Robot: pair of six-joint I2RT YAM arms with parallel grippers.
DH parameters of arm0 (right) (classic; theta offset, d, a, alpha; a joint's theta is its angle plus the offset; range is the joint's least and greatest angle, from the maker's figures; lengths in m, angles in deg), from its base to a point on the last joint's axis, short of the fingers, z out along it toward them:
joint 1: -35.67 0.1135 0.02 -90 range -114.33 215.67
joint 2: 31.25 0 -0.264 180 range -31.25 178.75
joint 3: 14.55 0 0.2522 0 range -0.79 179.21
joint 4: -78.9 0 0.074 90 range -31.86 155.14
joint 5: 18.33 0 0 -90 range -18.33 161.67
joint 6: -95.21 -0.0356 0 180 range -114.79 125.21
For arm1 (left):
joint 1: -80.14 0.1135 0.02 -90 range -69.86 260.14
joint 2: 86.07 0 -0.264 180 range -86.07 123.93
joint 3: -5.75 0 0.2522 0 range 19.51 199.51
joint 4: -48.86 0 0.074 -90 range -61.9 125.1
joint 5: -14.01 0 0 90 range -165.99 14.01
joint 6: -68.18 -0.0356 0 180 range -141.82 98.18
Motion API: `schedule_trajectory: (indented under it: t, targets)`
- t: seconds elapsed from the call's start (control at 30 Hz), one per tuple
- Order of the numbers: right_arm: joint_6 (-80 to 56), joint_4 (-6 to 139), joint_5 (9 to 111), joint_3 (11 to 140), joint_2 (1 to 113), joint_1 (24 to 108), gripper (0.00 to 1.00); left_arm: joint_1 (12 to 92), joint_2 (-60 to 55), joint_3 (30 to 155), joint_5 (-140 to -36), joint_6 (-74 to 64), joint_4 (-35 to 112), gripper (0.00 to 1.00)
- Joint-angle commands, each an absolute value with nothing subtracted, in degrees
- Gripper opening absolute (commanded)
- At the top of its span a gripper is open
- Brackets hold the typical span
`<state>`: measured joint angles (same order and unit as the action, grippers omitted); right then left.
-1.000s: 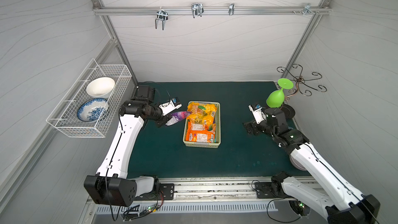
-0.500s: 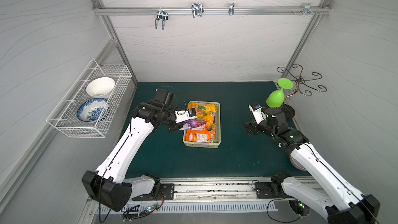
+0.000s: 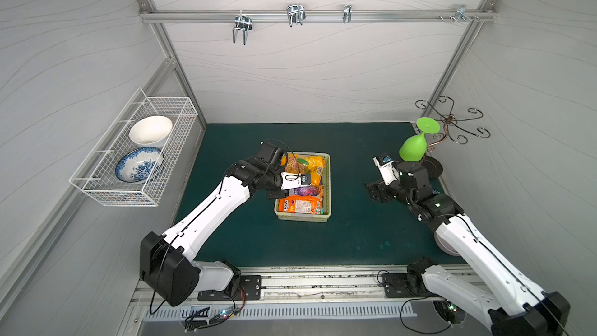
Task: Put the candies in the basket
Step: Place the candy in the basket.
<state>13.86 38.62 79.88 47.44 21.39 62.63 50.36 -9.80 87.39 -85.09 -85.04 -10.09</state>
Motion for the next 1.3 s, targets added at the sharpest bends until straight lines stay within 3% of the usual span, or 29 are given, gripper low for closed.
schedule_trajectory:
  t: [0.0,0.4,0.57,0.7,0.8,1.07,1.27]
  targets:
    - [14.3,39.7,80.2,46.6,20.7,62.5,0.99,48.8,-9.4,83.8,-82.1,-85.0,-1.6,0.0]
    - [14.3,40.1,80.4,46.6,21.2,62.5,0.99,43.0,-8.7,71.5,-76.7,-76.3,9.1,0.02]
    - [14.3,39.8,80.7,46.7,21.2,62.5,0.99,41.5,-10.1,72.0,-78.7,-73.5,5.4,0.25]
    - [14.3,39.8,79.9,46.6,21.6,62.5,0.99,41.4,-12.1,76.7,-87.8,-73.7,-8.1,0.47]
    - [14.3,39.5,80.5,46.9,21.7,62.5,0.99,41.4,-13.6,80.4,-90.0,-73.5,-14.7,0.54]
    - [13.7,39.9,79.1,48.3,25.4,62.5,0.99,42.7,-13.0,81.0,-85.0,-69.8,-8.3,0.55]
    - [13.8,40.5,79.5,47.3,23.9,62.6,0.99,43.9,-7.8,79.7,-84.2,-68.1,-0.4,0.51]
